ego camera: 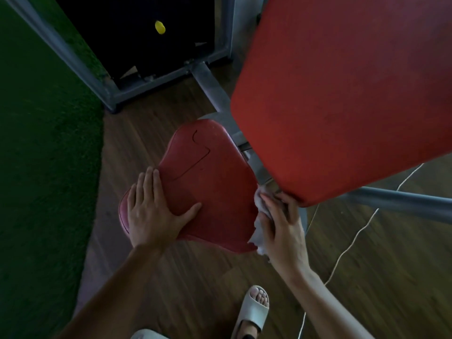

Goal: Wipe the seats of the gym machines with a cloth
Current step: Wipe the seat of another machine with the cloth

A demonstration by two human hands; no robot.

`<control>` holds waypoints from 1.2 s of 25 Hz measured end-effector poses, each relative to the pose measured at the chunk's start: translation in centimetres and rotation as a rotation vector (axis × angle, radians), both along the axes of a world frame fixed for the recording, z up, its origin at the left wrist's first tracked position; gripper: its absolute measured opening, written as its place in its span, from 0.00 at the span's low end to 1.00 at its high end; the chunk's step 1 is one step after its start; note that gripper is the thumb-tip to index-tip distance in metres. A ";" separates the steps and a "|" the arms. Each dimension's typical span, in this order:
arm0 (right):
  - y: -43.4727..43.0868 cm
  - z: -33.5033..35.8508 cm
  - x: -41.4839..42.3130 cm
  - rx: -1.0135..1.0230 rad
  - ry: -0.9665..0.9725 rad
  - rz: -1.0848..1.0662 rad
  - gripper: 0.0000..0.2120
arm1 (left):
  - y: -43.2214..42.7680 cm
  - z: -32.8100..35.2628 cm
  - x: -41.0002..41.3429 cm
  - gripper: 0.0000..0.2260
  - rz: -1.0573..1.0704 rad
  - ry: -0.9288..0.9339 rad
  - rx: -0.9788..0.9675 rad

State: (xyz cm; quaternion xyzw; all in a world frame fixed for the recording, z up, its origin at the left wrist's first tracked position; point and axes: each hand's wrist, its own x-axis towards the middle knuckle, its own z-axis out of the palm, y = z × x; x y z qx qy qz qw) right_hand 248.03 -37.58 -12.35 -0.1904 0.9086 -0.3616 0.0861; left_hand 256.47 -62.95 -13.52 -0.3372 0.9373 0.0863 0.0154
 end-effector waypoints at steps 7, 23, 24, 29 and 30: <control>-0.7 2.1 -1.2 -0.024 0.074 0.247 0.11 | 0.1 -0.1 -0.1 0.54 0.004 0.022 -0.023; -0.2 1.5 0.7 0.120 -0.009 0.263 0.24 | 0.1 -0.2 -0.2 0.51 -0.004 0.053 -0.044; -0.2 1.4 0.9 0.102 -0.021 0.203 0.22 | 0.1 -0.2 -0.1 0.51 -0.004 0.060 -0.043; 0.6 4.0 -0.1 -0.021 0.256 -0.012 0.18 | 0.1 -0.4 -0.1 0.49 -0.013 0.078 -0.060; 0.3 4.5 -0.1 -0.007 0.247 -0.015 0.18 | 0.1 -0.4 -0.1 0.49 -0.014 0.083 -0.061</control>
